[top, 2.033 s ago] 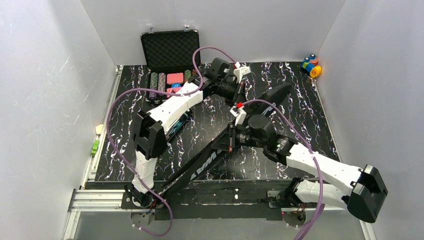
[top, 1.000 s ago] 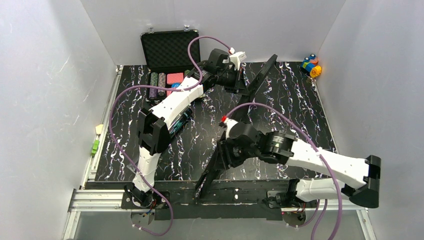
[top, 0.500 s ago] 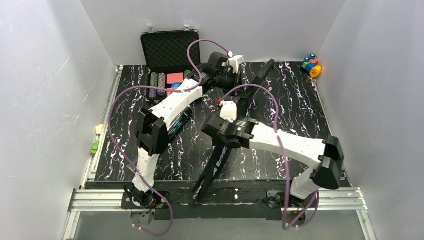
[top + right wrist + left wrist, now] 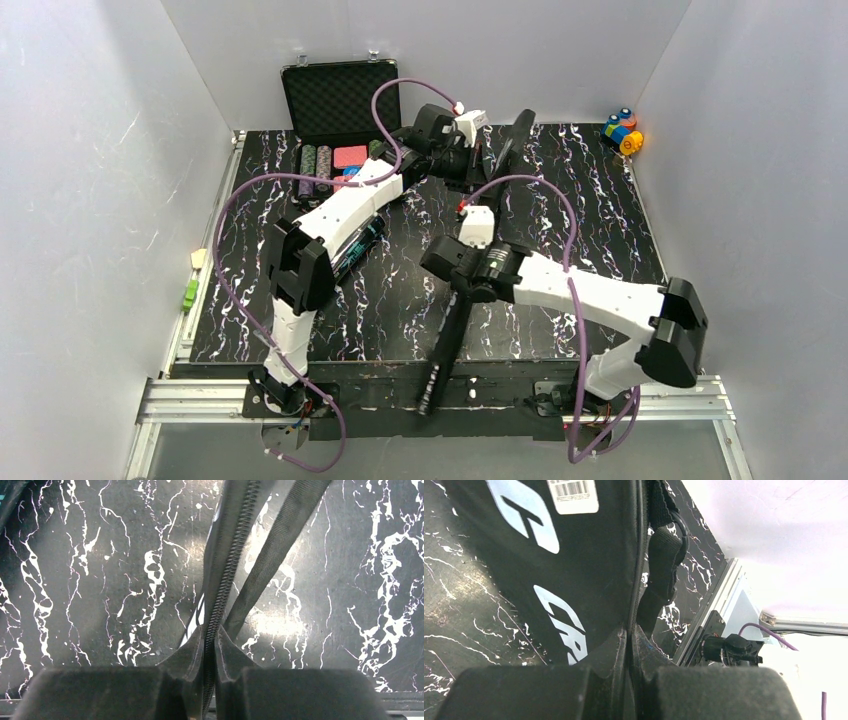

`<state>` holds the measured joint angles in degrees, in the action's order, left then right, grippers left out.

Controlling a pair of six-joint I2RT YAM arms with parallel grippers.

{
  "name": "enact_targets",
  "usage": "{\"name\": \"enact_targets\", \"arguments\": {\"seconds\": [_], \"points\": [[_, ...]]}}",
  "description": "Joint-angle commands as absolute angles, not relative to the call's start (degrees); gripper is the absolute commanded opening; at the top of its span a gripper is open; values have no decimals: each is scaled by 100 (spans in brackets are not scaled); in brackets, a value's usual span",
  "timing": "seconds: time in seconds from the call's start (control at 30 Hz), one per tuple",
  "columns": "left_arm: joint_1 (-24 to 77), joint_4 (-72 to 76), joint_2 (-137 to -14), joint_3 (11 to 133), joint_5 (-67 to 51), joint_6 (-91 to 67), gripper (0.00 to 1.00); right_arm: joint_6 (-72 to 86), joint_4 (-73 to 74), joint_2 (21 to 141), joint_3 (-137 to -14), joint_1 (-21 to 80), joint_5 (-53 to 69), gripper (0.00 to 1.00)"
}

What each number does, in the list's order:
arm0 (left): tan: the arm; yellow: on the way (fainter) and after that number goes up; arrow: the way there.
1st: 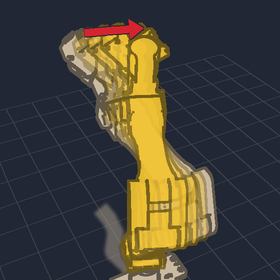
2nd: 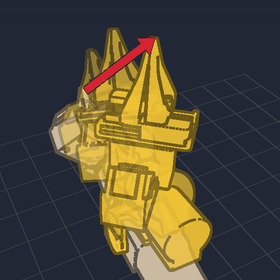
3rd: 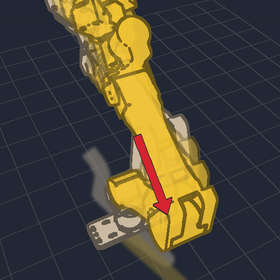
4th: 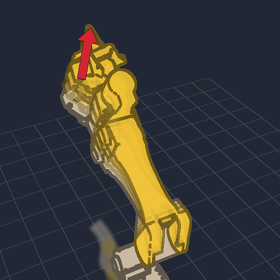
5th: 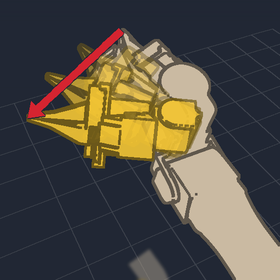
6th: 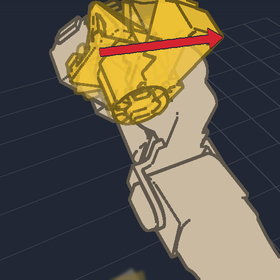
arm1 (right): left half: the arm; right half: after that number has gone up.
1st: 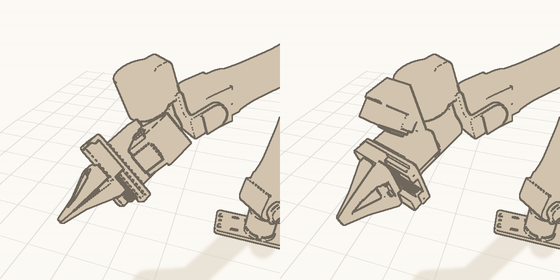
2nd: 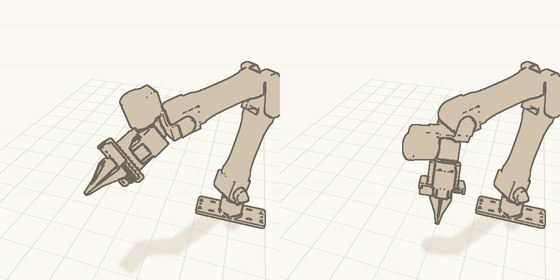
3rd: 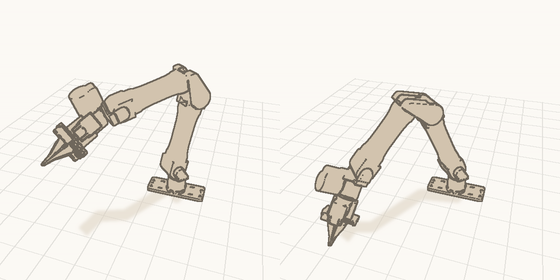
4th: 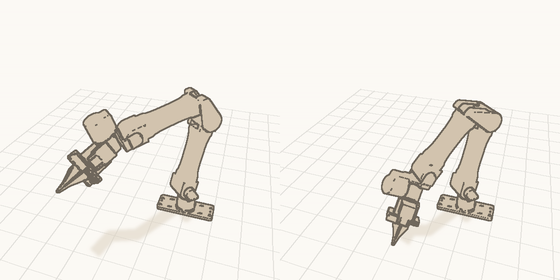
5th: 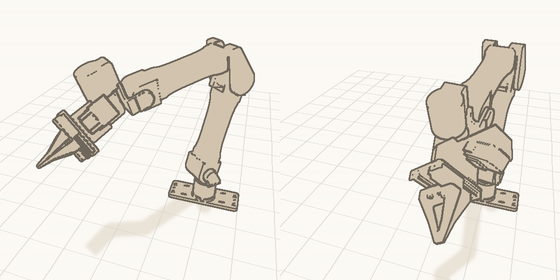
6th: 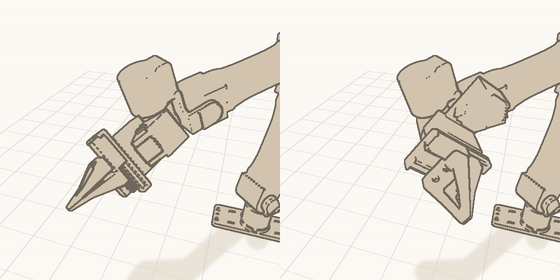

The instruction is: Pack up the badminton gear

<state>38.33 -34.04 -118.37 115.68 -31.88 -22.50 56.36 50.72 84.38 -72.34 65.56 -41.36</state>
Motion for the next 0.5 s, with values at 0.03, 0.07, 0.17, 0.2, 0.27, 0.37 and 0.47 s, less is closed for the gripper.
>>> {"name": "enact_targets", "arguments": {"seconds": [0.03,0.07,0.17,0.2,0.27,0.37,0.47], "points": [[3729,-3186,-10892,11437,-3256,-2192,0,5526,4678,7794,-6743,6513,-4313,1],[3695,-3191,-10855,11390,-3274,-2182,0,5387,4633,7710,-6687,6513,-4320,1],[3526,-3214,-10742,11245,-3404,-2163,11,4722,4525,7419,-6554,6513,-4349,1],[3446,-3237,-10716,11223,-3493,-2162,16,4433,4465,7285,-6497,6517,-4390,1],[3262,-3272,-10657,11177,-3757,-2148,27,3805,4277,6952,-6394,6511,-4476,1],[2968,-3282,-10597,11200,-4314,-2106,38,3039,3844,6346,-6176,6513,-4619,1],[2666,-3306,-10479,11288,-4780,-2113,35,2250,3148,5662,-5921,6513,-4588,1]]}}
